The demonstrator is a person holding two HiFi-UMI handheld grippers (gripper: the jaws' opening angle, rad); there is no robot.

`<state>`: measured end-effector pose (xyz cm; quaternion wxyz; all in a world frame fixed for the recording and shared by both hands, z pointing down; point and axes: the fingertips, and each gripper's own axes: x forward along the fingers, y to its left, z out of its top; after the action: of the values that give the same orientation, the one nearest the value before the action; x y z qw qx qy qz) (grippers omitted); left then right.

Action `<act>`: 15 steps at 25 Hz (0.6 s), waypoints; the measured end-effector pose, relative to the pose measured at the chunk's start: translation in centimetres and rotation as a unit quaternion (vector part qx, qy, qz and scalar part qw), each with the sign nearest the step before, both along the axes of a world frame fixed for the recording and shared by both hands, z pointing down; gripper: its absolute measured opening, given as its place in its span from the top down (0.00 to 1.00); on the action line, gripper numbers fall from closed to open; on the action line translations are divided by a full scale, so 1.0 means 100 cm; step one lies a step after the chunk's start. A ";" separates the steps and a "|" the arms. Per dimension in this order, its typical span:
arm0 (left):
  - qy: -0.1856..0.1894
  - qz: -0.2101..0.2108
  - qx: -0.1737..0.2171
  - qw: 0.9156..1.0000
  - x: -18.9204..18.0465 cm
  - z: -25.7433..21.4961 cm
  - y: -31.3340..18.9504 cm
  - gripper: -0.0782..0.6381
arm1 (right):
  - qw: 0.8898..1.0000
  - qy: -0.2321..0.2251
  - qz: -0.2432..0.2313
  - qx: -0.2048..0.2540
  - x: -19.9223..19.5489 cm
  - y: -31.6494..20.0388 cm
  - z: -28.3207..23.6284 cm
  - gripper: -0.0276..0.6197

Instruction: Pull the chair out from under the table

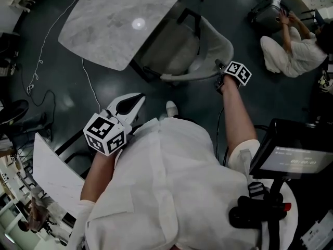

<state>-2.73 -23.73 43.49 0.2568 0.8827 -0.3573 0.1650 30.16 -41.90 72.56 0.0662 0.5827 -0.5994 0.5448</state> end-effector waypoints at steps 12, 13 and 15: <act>-0.017 -0.041 0.001 0.999 -0.024 -0.010 0.015 0.88 | 0.999 -0.017 0.033 -0.025 -0.009 0.005 0.016 0.66; -0.018 -0.042 0.001 0.999 -0.025 -0.011 0.015 0.88 | 0.999 -0.014 0.034 -0.027 -0.009 0.005 0.015 0.67; -0.019 -0.043 0.001 0.999 -0.027 -0.012 0.015 0.88 | 0.999 -0.005 0.039 -0.034 -0.008 0.006 0.015 0.71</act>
<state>-5.41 -22.23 42.32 0.2564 0.8633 -0.4000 0.1700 29.33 -41.31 74.02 0.0618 0.6006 -0.5574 0.5699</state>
